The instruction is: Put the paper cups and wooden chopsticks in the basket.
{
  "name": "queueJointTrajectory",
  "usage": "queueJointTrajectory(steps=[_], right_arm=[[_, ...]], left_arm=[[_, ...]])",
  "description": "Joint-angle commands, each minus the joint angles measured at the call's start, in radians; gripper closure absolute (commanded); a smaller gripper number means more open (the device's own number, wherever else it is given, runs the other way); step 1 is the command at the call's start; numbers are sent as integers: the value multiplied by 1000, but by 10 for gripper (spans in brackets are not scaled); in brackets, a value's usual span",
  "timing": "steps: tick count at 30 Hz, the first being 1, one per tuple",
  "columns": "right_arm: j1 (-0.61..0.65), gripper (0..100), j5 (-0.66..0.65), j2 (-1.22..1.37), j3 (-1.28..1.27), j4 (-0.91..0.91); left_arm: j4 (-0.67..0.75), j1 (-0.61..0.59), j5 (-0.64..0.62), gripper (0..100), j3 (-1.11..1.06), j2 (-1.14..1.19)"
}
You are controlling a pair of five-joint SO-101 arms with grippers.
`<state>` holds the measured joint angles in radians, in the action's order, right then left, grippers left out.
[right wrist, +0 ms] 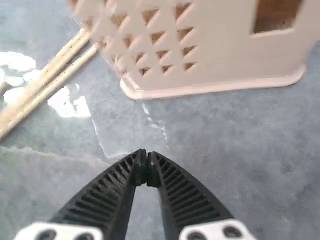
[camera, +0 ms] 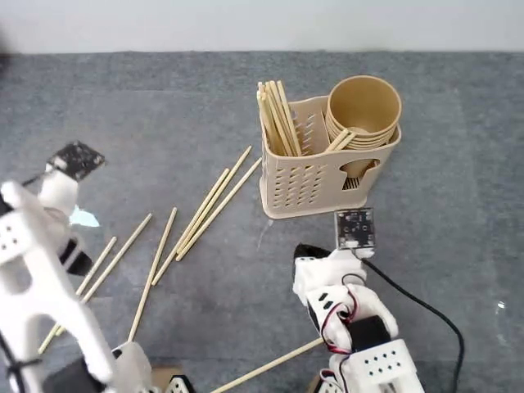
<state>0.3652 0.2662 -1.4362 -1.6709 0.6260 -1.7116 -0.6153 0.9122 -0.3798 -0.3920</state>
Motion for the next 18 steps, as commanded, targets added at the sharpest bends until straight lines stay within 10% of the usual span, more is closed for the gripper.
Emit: queueJointTrajectory(steps=[1,18], right_arm=[[13,988,-41,-16,-18,-74],[13,988,-40,-16,-17,-76]], left_arm=[[89,-3,21,810,-147,-103],[543,-2,60,688,-507,-100]])
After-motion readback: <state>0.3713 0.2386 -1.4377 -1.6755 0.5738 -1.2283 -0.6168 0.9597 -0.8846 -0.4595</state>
